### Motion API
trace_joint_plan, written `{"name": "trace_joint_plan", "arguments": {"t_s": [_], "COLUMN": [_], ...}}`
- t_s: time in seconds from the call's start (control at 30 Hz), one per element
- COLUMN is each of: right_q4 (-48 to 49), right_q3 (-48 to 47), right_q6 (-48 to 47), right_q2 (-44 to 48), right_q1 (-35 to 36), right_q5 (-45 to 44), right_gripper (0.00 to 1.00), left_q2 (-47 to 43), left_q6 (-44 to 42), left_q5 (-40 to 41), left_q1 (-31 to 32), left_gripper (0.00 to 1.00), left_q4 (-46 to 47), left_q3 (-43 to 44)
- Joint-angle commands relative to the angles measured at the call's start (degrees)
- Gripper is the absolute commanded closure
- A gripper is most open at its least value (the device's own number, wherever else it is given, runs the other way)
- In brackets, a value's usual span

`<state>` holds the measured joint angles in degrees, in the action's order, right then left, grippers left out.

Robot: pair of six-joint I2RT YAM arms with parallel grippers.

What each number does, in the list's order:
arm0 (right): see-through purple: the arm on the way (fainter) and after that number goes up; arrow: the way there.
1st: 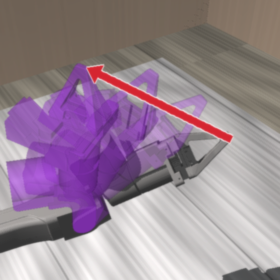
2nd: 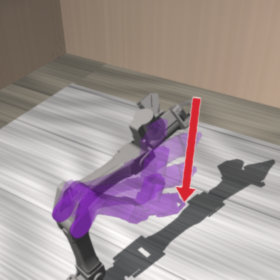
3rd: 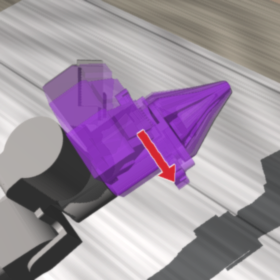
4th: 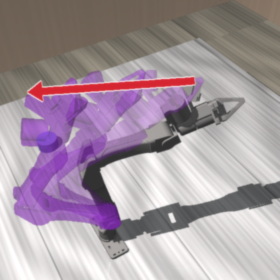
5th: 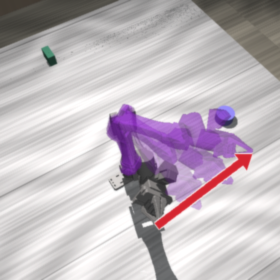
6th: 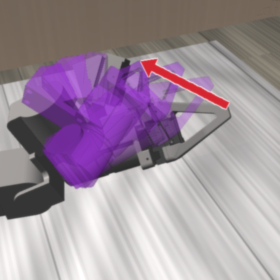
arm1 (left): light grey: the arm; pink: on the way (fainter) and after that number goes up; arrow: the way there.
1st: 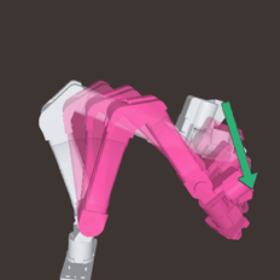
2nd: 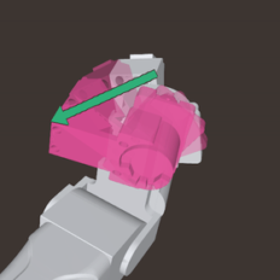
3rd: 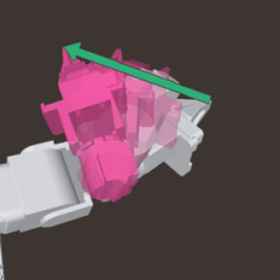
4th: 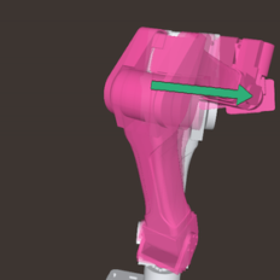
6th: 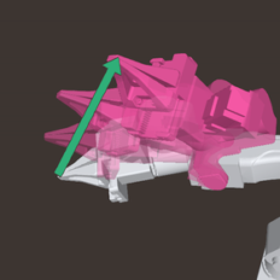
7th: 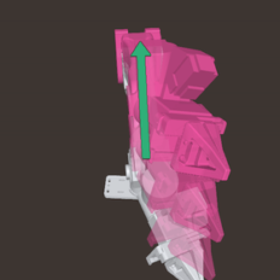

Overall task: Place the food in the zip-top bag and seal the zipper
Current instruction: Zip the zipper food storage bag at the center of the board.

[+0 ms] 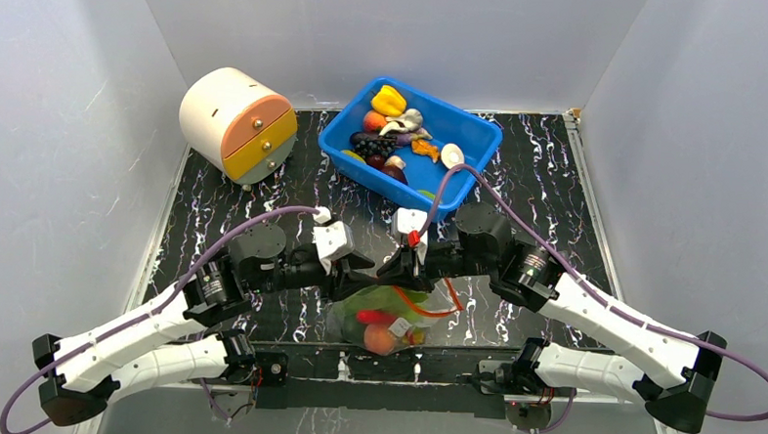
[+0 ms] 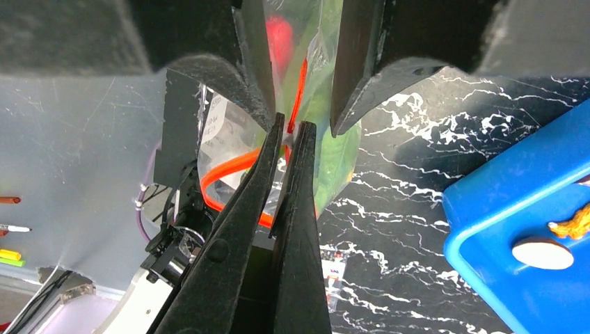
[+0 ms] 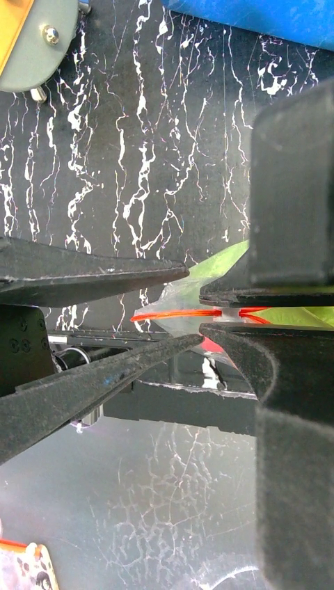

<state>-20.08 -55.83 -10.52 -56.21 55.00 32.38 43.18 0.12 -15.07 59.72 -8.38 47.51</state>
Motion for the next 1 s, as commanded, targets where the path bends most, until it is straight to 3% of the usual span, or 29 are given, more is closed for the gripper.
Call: {"name": "trace_joint_plan", "arguments": {"t_s": [0.0, 0.33, 0.43, 0.53, 0.6, 0.73, 0.97], "right_q4": [3.51, 3.12, 3.33, 3.17, 2.88, 3.76, -9.72], "right_q3": [-1.71, -1.53, -1.41, -1.39, -1.40, -1.38, -9.41], "right_q6": [-0.73, -1.43, -1.33, -1.09, -0.24, 9.54, 29.99], "right_q2": [1.61, 1.47, 1.60, 1.69, 2.21, 3.92, 5.01], "right_q1": [-0.16, -0.17, -0.17, -0.18, -0.16, -0.20, -0.16], "right_q5": [1.13, 2.19, 2.63, 2.69, 1.92, -5.86, -25.14], "right_gripper": [1.00, 1.00, 1.00, 1.00, 1.00, 0.77, 0.73], "left_q2": [0.71, 1.80, 1.75, 1.58, 1.20, 0.73, 0.94], "left_q6": [-2.91, -4.89, -5.40, -5.67, -5.82, -6.30, -7.63], "left_q5": [-2.03, -5.76, -6.01, -5.90, -5.39, -3.32, 4.52], "left_q1": [0.05, 0.05, 0.10, 0.10, 0.10, 0.06, 0.04], "left_gripper": [0.65, 0.68, 0.78, 0.98, 1.00, 1.00, 1.00], "left_q4": [-3.29, -8.39, -8.12, -7.13, -6.24, -5.33, -1.65], "left_q3": [3.22, 4.97, 4.85, 4.51, 4.16, 4.01, 7.92]}}
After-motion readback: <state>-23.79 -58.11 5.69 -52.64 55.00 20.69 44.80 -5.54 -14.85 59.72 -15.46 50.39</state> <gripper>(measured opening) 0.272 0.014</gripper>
